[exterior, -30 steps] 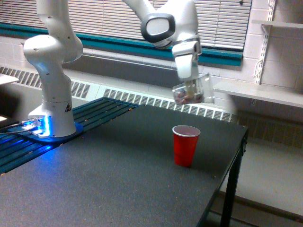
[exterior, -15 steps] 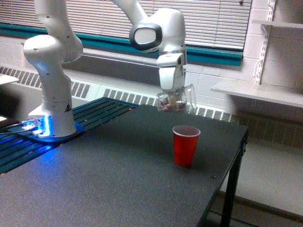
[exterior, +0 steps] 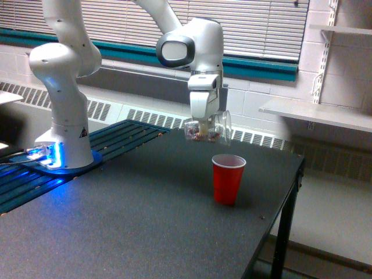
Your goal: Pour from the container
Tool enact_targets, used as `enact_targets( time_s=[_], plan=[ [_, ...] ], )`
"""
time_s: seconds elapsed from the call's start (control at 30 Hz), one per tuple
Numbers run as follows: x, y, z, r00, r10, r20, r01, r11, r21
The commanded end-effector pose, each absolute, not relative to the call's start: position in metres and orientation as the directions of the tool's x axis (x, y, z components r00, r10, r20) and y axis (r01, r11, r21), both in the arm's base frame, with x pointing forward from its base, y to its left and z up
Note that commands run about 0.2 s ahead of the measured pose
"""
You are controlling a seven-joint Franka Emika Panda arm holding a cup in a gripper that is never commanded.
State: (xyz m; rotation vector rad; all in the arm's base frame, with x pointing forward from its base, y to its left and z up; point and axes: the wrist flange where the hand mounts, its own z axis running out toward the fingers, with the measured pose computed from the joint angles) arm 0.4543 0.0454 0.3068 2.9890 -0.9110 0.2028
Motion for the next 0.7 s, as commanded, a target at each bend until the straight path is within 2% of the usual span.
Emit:
enact_targets(
  time_s=[0.03,0.7],
  plan=[
    [0.453,0.047,0.303,0.852,-0.515,0.092,-0.517,-0.856,-0.011],
    [0.47,0.036,0.298,0.88,-0.474,0.025,-0.475,-0.879,0.049]
  ],
)
